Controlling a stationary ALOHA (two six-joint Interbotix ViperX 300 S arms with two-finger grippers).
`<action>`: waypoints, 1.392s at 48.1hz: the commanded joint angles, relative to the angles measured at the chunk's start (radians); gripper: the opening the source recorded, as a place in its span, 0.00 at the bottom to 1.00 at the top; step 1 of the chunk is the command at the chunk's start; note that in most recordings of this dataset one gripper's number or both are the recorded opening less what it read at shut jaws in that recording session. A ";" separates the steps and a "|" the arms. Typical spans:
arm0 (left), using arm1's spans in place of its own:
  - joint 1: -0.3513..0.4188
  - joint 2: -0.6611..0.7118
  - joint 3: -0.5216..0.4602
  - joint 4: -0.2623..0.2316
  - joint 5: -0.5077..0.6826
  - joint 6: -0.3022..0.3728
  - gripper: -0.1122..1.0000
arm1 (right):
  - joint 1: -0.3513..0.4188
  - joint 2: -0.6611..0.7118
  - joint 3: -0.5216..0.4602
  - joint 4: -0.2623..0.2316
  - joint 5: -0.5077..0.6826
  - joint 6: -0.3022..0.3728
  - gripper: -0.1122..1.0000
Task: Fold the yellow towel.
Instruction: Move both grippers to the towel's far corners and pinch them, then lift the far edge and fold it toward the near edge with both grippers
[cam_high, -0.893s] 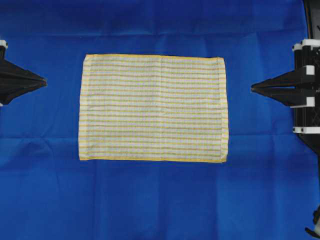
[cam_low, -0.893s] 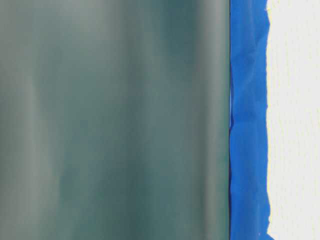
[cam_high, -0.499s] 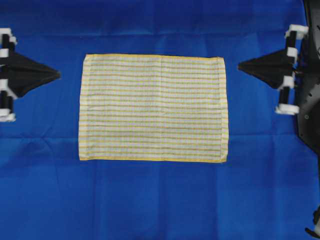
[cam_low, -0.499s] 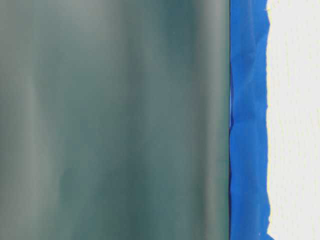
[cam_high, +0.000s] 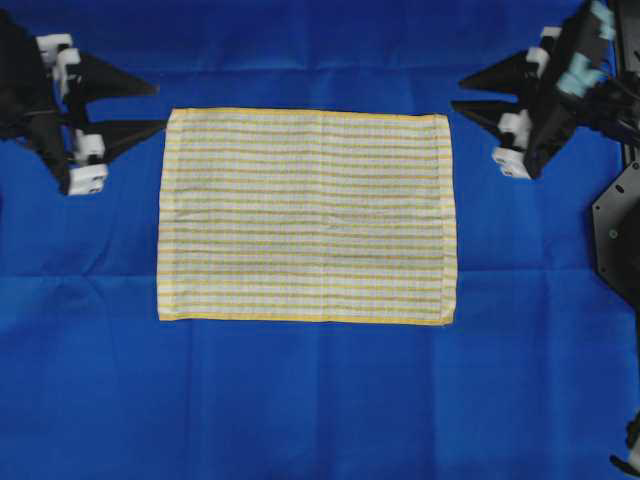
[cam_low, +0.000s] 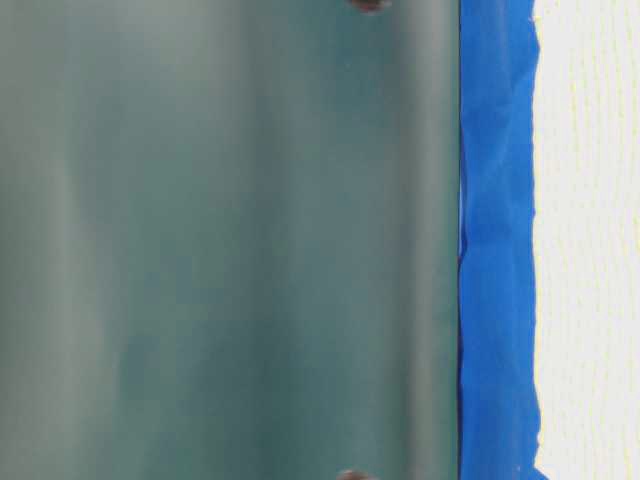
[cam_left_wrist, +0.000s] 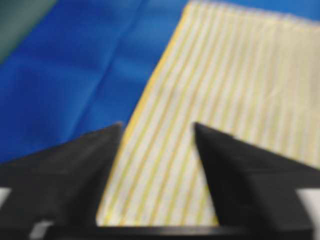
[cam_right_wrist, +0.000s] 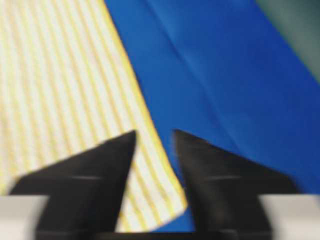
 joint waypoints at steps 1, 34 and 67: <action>0.032 0.067 -0.020 -0.002 -0.034 0.003 0.69 | -0.029 0.067 -0.031 -0.002 0.000 0.000 0.63; 0.133 0.538 -0.075 -0.002 -0.222 0.003 0.77 | -0.089 0.439 -0.075 0.002 -0.114 0.000 0.70; 0.143 0.598 -0.086 -0.003 -0.163 0.000 0.15 | -0.080 0.486 -0.092 0.002 -0.117 0.003 0.14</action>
